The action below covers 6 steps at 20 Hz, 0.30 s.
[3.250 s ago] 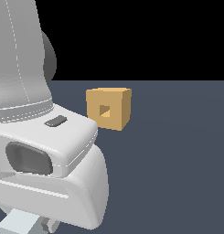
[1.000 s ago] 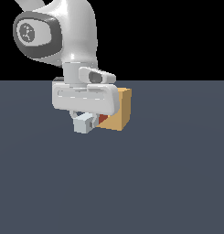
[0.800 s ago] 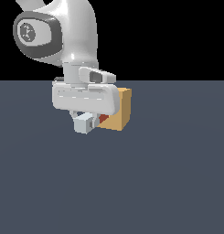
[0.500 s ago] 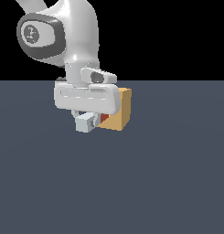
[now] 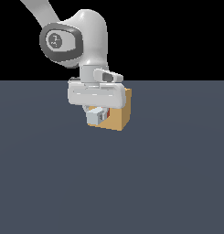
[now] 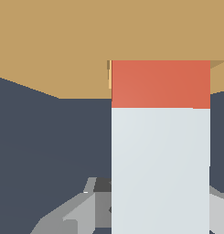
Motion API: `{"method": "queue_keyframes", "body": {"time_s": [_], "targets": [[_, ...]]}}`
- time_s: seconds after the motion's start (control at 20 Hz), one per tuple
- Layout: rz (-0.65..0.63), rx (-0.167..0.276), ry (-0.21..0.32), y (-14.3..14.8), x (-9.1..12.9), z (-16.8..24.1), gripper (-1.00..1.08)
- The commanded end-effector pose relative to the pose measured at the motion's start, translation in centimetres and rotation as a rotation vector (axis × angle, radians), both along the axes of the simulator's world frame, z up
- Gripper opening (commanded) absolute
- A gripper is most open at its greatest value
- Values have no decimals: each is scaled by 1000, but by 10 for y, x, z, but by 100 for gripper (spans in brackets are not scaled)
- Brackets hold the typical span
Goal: Insert the peg into the horizontal hole in a box.
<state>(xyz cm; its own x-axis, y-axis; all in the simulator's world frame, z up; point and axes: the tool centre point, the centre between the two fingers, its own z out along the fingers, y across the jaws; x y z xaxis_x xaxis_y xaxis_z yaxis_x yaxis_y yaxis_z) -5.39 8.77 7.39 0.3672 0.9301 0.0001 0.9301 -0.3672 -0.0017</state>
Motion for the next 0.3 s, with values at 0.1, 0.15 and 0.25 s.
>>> {"method": "queue_keyframes", "body": {"time_s": [0.1,0.15,0.25], "targets": [[-2,0,-3,15,8,1,-100],[-2,0,-3,16,9,1,-100],[-2,0,-3,17,9,1,-100]]}}
